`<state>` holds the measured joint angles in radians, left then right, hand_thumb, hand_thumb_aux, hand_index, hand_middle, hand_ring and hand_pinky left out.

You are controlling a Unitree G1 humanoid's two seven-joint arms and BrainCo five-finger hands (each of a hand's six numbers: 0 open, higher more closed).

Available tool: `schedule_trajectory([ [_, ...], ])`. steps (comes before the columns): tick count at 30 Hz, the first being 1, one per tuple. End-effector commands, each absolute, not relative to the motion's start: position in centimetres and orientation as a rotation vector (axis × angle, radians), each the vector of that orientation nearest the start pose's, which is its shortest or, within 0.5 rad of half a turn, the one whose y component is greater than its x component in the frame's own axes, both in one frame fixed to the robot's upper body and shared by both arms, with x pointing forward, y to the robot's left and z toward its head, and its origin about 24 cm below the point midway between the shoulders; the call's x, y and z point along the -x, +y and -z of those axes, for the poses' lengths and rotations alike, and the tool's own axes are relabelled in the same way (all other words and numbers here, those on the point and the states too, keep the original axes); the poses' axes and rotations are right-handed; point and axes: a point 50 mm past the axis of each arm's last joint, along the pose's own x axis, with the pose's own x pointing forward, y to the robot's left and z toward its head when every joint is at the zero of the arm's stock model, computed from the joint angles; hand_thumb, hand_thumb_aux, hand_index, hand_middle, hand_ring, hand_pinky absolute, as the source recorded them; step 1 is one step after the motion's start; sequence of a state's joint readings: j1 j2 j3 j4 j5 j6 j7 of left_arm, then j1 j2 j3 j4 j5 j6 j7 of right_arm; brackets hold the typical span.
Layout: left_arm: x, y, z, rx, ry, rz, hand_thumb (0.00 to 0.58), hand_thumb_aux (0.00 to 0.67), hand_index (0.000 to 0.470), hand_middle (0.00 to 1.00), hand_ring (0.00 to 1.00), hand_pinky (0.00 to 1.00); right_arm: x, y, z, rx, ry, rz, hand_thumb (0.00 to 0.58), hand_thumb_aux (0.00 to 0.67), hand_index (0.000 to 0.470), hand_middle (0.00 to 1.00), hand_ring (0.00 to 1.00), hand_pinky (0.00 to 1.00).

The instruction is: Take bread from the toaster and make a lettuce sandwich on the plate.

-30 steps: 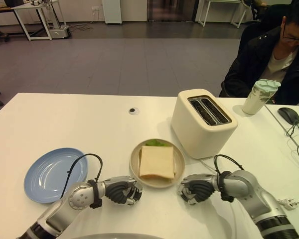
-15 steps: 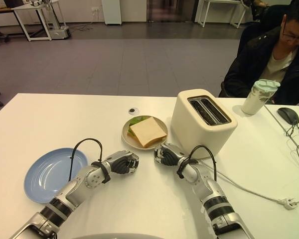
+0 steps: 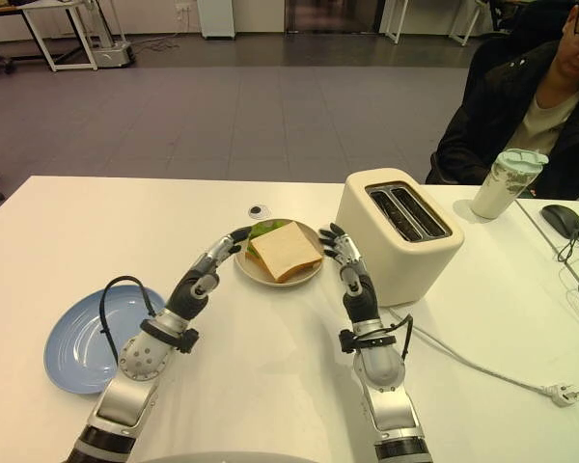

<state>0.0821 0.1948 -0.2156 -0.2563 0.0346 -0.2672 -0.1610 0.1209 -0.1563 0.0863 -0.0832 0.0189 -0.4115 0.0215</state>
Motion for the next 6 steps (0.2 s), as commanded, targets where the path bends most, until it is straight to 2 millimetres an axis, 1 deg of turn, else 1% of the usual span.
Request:
schedule_trajectory([
  [1, -21.0, 13.0, -10.3, -0.127, -0.409, 0.352, 0.000, 0.000, 0.000, 0.00, 0.00, 0.00, -21.1, -17.0, -7.0, 0.088, -0.332, -0.058, 0.000, 0.000, 0.000, 0.00, 0.00, 0.00],
  [4, -20.4, 13.7, -9.8, -0.047, -0.370, 0.311, 0.000, 0.000, 0.000, 0.00, 0.00, 0.00, -20.5, -17.8, -6.7, 0.081, -0.303, -0.039, 0.000, 0.000, 0.000, 0.00, 0.00, 0.00],
  [6, -20.2, 14.0, -9.6, 0.003, -0.354, 0.289, 0.000, 0.000, 0.000, 0.00, 0.00, 0.00, -19.7, -18.2, -6.3, 0.088, -0.282, -0.034, 0.000, 0.000, 0.000, 0.00, 0.00, 0.00],
])
